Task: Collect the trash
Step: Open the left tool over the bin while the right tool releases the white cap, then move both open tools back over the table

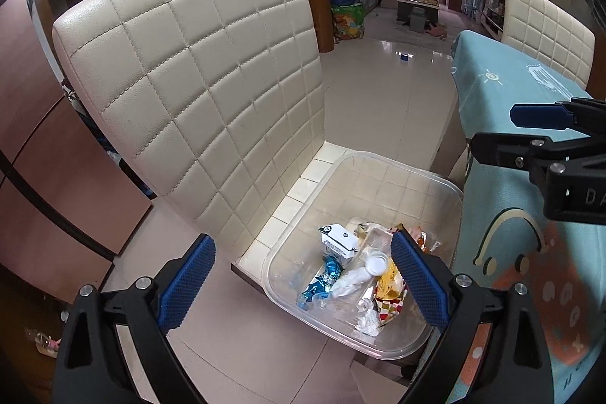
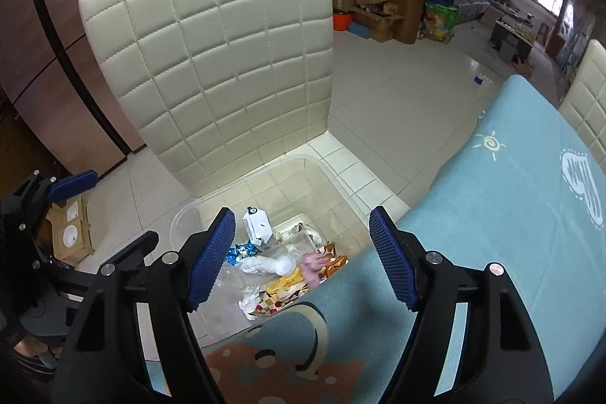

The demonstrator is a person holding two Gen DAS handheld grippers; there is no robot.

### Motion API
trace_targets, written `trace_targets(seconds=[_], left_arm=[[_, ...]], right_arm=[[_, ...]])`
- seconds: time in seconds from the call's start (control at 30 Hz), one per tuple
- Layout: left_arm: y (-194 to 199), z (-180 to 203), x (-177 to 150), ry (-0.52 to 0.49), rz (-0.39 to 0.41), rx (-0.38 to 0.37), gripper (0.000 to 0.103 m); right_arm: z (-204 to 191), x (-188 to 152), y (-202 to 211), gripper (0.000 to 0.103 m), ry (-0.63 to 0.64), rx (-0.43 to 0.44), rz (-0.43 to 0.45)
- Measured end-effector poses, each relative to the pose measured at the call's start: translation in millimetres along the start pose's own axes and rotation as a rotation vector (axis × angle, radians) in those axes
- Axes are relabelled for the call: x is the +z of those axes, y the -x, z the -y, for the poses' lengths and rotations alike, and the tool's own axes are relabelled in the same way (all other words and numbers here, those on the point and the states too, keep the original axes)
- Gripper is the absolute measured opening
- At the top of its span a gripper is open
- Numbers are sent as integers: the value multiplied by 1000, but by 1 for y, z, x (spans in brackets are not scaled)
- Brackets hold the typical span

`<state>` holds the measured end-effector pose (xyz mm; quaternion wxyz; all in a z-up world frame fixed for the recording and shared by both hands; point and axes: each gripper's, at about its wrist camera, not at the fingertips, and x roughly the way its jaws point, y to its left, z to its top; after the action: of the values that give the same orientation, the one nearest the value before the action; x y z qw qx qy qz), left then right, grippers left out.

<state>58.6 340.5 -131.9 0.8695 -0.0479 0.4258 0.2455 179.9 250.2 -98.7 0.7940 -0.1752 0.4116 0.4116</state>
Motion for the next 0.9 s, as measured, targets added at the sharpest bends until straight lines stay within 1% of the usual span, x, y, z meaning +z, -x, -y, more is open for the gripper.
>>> trace_targets(seconds=[0.17, 0.23, 0.3, 0.37, 0.43, 0.5, 0.63, 0.77, 0.9], left_arm=[[13, 10, 3, -25, 27, 1, 92], [18, 13, 3, -21, 37, 3, 92], [24, 14, 3, -12, 43, -3, 92], [30, 17, 2, -8, 51, -3, 92], [37, 16, 2, 4, 70, -7, 92], [45, 14, 1, 25, 91, -10, 92], [53, 9, 0, 79, 106, -12, 92], [62, 15, -1, 103, 125, -24, 92], [72, 29, -1, 114, 125, -76, 92]], right_arm=[[5, -8, 11, 74, -25, -5, 9], [7, -10, 16, 74, -42, -21, 4], [10, -12, 22, 77, -57, -23, 6], [14, -15, 31, 85, -80, -24, 21], [16, -18, 40, 90, -103, -25, 31], [16, -20, 49, 92, -117, -24, 46], [13, -27, 64, 95, -109, -68, 76], [18, -42, 80, 98, -124, -108, 91], [29, -60, 106, 99, -136, -192, 133]])
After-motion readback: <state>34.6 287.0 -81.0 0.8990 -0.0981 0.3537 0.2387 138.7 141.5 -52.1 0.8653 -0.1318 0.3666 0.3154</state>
